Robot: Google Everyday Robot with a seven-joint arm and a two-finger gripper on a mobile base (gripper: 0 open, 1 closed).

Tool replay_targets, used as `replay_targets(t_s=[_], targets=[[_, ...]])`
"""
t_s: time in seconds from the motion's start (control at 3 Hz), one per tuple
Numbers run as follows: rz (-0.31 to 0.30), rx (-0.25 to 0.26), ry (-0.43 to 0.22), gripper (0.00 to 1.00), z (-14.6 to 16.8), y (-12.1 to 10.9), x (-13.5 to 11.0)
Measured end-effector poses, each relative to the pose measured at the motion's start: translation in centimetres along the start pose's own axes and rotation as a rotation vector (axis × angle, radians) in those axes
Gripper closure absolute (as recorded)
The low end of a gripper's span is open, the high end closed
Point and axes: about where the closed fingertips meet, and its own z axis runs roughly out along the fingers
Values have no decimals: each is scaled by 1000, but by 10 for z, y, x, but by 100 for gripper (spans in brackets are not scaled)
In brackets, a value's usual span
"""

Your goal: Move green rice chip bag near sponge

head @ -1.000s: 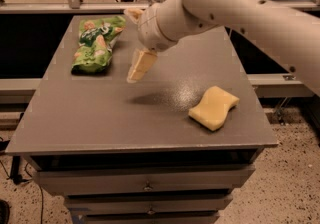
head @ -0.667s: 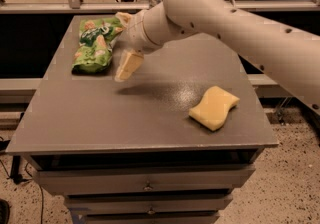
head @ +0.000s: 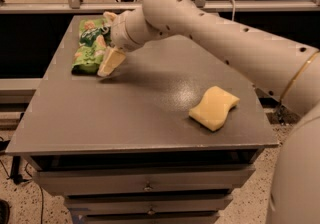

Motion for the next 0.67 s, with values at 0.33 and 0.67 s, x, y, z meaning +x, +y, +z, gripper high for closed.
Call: replay_targets(t_s=[0.33, 0.67], targets=[[25, 1, -11, 14, 14, -2, -3], [44, -1, -13, 38, 22, -1, -3]])
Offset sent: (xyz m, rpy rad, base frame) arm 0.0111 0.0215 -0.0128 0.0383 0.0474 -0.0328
